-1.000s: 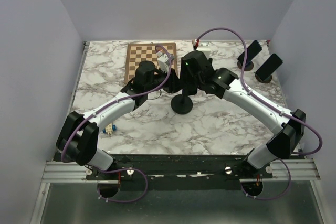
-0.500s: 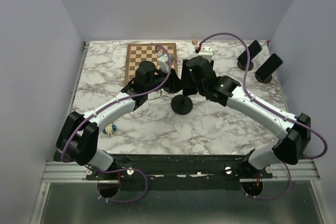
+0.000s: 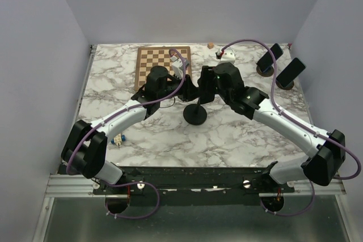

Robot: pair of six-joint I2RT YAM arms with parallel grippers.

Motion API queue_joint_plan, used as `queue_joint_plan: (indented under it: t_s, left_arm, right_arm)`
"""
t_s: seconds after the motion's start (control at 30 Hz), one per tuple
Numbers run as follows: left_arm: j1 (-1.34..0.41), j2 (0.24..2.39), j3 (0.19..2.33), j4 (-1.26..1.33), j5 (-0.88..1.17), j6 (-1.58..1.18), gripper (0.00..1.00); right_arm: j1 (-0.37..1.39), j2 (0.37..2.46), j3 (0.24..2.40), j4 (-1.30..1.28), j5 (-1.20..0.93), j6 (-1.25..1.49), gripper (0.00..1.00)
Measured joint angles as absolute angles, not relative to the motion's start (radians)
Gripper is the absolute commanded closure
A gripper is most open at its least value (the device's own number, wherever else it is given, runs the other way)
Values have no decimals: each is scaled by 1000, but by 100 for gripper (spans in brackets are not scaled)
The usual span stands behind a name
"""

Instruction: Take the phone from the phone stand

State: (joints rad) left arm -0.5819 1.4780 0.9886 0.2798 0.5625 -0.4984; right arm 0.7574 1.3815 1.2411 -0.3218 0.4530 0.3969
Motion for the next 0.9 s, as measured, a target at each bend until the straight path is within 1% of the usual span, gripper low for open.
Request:
queue_joint_plan:
  t_s: [0.5, 0.9]
  left_arm:
    - [-582, 1480, 989, 292, 564, -504, 100]
    - [-585, 1483, 989, 304, 579, -513, 100]
  right_arm:
    - [737, 1369, 1189, -228, 424, 347, 99]
    - [710, 1298, 1056, -50, 353, 265, 99]
